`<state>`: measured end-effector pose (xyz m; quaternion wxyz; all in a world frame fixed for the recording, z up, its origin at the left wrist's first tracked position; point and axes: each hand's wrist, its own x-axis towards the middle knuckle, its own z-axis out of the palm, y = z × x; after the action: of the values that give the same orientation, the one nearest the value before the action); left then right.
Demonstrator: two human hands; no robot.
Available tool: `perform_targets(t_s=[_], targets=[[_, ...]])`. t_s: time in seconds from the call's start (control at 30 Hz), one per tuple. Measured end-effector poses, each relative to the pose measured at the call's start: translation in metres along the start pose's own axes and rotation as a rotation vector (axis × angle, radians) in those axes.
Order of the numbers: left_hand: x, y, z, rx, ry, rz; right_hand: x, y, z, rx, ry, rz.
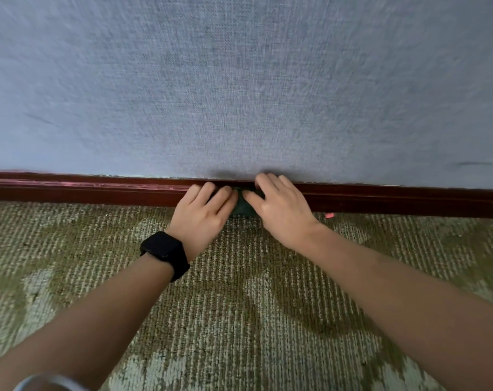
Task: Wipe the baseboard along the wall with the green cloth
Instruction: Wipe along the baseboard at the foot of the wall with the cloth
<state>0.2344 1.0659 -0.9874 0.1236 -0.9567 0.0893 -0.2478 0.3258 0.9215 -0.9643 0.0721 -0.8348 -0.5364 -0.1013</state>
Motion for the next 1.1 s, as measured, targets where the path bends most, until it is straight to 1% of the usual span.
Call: perform_targets(t_s=[0.17,0.33,0.5,0.63,0.8,0.93,1.03,1.1], targets=[[0.016,0.022,0.003,-0.016,0.018,-0.011,-0.014,0.019,-0.006,-0.015,-0.017,0.009],[0.017,0.023,0.005,-0.02,0.007,0.005,-0.017,0.017,0.001,0.027,0.029,0.053],[0.009,0.013,0.004,-0.025,-0.023,-0.003,-0.009,0.009,0.009,0.093,0.067,0.021],[0.018,0.029,0.006,-0.056,-0.013,-0.033,-0.018,0.027,0.006,0.054,0.073,-0.028],[0.036,0.047,0.016,-0.055,0.042,0.039,-0.038,0.053,0.004,0.055,0.088,-0.024],[0.032,0.042,0.016,-0.052,-0.02,0.102,-0.039,0.05,0.007,0.077,0.115,-0.011],[0.026,0.024,0.012,-0.043,-0.056,0.173,-0.029,0.04,0.008,0.116,0.122,-0.007],[0.018,0.011,0.012,-0.022,-0.074,0.181,-0.02,0.031,0.01,0.13,0.12,-0.023]])
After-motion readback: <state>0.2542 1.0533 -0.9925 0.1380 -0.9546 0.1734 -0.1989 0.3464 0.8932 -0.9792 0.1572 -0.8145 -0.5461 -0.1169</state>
